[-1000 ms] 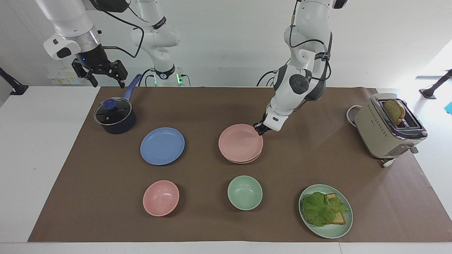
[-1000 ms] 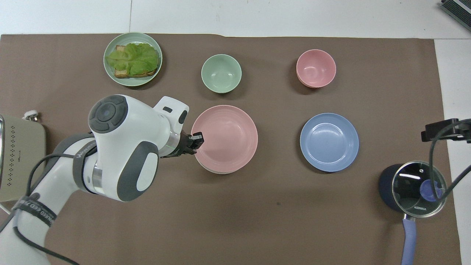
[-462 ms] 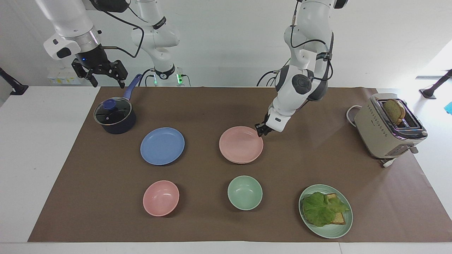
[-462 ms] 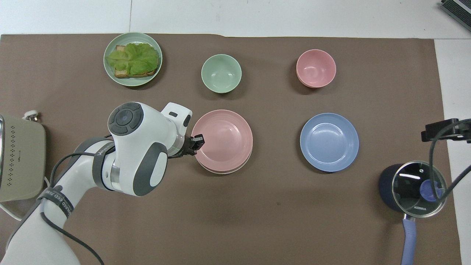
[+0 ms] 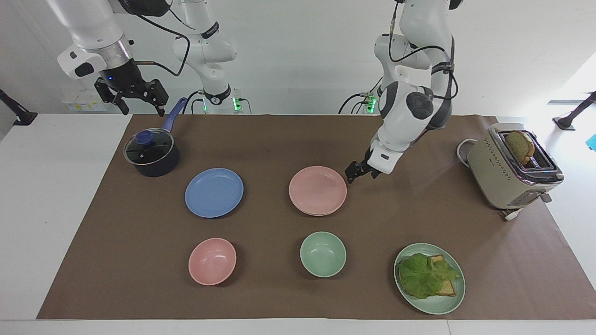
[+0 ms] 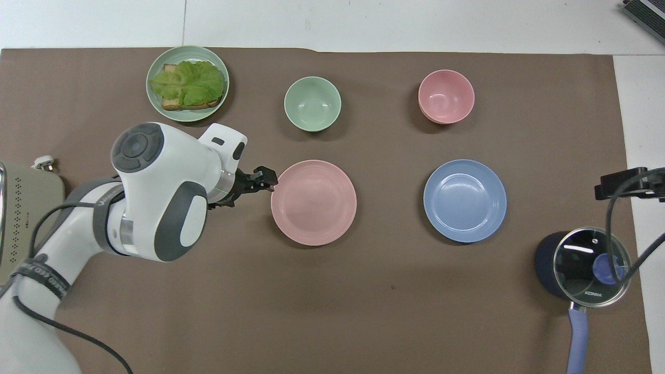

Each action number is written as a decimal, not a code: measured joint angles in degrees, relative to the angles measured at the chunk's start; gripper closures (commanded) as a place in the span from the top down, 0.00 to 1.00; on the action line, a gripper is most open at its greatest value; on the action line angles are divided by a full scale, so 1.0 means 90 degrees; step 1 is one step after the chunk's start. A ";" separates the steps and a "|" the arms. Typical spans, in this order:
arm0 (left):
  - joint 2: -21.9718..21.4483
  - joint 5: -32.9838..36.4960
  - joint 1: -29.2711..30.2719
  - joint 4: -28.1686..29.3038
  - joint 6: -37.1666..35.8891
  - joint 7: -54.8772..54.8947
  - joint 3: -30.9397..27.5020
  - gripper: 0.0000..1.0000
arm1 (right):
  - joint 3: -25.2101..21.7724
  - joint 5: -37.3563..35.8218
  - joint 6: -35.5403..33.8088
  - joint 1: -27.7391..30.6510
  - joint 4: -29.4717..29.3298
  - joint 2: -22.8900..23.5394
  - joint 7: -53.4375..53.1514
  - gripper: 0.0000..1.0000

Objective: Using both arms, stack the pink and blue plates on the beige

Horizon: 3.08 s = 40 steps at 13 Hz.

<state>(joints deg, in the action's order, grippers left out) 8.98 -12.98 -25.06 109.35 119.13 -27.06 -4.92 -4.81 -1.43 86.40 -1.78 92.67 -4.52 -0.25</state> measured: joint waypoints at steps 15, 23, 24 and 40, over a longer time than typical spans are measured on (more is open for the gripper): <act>-0.1077 0.1326 0.1893 -0.2310 -0.3554 0.3171 -0.0112 1.00 | 0.0000 0.0000 0.0000 0.0000 0.0000 0.0000 0.0000 1.00; -0.1066 0.1326 0.1901 -0.2293 -0.3554 0.3180 -0.0113 1.00 | -0.0005 0.0332 0.0484 0.0010 0.0460 -0.0033 -0.0283 1.00; -0.1066 0.1326 0.1901 -0.2293 -0.3554 0.3180 -0.0115 1.00 | -0.0004 0.0339 0.0720 -0.0007 0.0666 -0.0031 -0.0283 1.00; -0.1066 0.1326 0.1901 -0.2293 -0.3554 0.3182 -0.0116 1.00 | 0.0017 0.0343 0.5076 -0.0027 0.3440 0.1618 0.0684 1.00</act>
<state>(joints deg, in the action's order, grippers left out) -0.61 -1.05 -7.96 88.72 87.15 1.58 -5.96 -4.65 1.65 132.08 -2.03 123.63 10.04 5.91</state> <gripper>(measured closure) 0.000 0.000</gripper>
